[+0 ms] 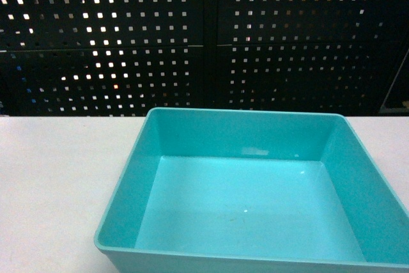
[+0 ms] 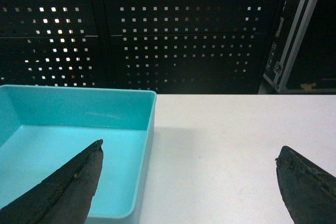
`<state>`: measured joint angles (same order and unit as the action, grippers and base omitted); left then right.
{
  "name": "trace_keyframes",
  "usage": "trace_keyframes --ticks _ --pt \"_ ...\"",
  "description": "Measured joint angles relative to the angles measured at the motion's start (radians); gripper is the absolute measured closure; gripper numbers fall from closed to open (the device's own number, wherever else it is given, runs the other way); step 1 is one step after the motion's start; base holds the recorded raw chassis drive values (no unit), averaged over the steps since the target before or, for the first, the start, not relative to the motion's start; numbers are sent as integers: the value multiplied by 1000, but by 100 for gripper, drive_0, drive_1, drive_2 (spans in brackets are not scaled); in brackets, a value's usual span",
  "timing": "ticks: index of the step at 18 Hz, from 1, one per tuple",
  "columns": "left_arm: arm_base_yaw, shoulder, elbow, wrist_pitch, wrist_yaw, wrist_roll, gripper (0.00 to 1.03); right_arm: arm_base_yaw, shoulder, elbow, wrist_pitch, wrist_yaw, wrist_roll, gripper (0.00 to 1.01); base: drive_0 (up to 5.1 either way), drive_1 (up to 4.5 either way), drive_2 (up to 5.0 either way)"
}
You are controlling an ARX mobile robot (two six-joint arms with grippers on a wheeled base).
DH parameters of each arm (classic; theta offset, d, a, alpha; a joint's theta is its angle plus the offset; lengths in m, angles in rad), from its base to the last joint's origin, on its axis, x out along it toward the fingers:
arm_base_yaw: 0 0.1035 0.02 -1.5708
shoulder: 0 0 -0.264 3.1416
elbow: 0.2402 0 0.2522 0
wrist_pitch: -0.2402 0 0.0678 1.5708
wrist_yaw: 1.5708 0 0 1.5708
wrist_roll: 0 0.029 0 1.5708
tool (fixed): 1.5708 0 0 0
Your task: Stack blue boxes stably on right
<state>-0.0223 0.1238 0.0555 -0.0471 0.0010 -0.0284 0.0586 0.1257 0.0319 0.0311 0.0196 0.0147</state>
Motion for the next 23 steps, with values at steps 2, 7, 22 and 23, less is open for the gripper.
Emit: trace_keyframes --ticks 2,7,22,23 --pt "-16 225 148 70 25 -51 5 12 293 105 172 -14 27 3 0 0 0" --pt "-43 897 642 -39 214 -137 5 -2 1145 586 112 -172 122 3 0 0 0" --pt "-53 1492 826 -61 233 -92 5 52 1592 712 204 -52 -8 3 0 0 0" --pt "-55 1477 807 -4 215 -91 5 47 1584 708 207 -80 1 3 0 0 0"
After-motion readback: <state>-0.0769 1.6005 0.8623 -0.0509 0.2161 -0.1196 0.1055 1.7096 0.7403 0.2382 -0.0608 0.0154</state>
